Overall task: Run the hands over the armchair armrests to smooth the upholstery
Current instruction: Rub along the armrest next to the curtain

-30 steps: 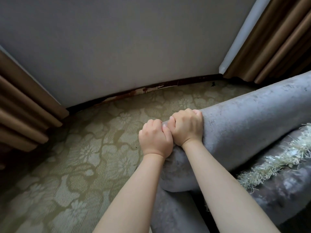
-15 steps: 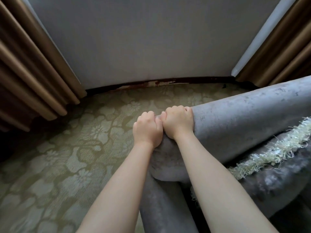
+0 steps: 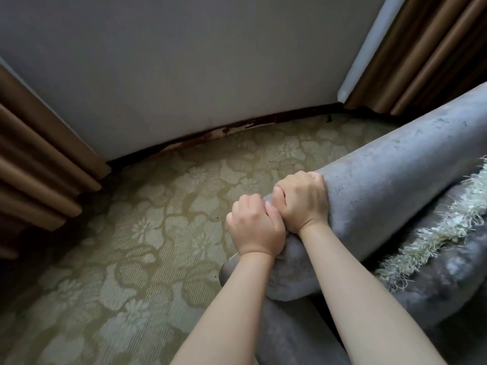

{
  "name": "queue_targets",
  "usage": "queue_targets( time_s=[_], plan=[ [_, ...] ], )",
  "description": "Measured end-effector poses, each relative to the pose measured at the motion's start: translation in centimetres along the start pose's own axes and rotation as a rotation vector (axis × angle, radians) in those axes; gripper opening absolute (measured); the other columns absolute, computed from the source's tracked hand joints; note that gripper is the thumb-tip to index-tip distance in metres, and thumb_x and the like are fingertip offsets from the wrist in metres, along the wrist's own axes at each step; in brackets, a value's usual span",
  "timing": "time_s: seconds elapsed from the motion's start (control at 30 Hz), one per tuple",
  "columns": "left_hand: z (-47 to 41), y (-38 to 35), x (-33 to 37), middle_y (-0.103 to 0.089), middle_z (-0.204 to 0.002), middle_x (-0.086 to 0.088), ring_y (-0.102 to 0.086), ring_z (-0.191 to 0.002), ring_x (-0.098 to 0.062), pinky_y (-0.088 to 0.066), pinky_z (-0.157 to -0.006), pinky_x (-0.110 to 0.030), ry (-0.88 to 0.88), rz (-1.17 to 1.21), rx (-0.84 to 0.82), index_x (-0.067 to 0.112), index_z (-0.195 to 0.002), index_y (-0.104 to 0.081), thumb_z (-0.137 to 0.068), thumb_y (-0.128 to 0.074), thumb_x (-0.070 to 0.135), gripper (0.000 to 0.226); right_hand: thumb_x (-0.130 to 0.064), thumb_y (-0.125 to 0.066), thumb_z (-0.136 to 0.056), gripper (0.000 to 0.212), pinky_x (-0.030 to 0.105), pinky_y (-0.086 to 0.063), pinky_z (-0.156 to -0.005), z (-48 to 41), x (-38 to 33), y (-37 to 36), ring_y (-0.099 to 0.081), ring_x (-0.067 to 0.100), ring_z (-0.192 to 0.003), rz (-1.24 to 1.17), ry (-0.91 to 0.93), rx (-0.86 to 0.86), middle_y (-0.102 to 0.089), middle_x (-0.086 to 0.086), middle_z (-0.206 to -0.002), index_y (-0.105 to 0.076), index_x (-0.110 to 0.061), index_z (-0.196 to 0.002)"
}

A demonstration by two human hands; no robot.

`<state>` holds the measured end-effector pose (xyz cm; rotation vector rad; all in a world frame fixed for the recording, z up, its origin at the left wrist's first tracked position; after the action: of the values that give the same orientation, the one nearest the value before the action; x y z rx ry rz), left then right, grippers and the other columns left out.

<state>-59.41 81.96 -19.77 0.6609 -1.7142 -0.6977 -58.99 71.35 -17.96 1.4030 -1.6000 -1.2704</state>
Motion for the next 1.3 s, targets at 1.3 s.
queue_targets(
  time_s=[1.3],
  plan=[
    [3.2,1.1,-0.8,-0.061,-0.086,-0.012,-0.052,-0.083,-0.032,-0.039,-0.073,-0.041,0.092,-0.003,0.084,0.005,-0.081,-0.062,-0.078,-0.017,0.042,0.059,-0.037,-0.013,-0.075,0.057,0.036,-0.027,-0.080,2.6,-1.1,0.3,-0.051,0.026,-0.079,-0.028,0.074,-0.073,-0.065,0.005,-0.077,-0.064,-0.013,-0.071]
  ],
)
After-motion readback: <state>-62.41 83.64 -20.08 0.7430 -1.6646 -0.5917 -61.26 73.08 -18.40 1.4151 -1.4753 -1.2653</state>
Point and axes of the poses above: each hand's wrist, its own z-axis away from the middle knuckle, its own y-axis out of the back of the hand, x = y × z, the point moved 4 cm from there along -z, towards the middle knuckle
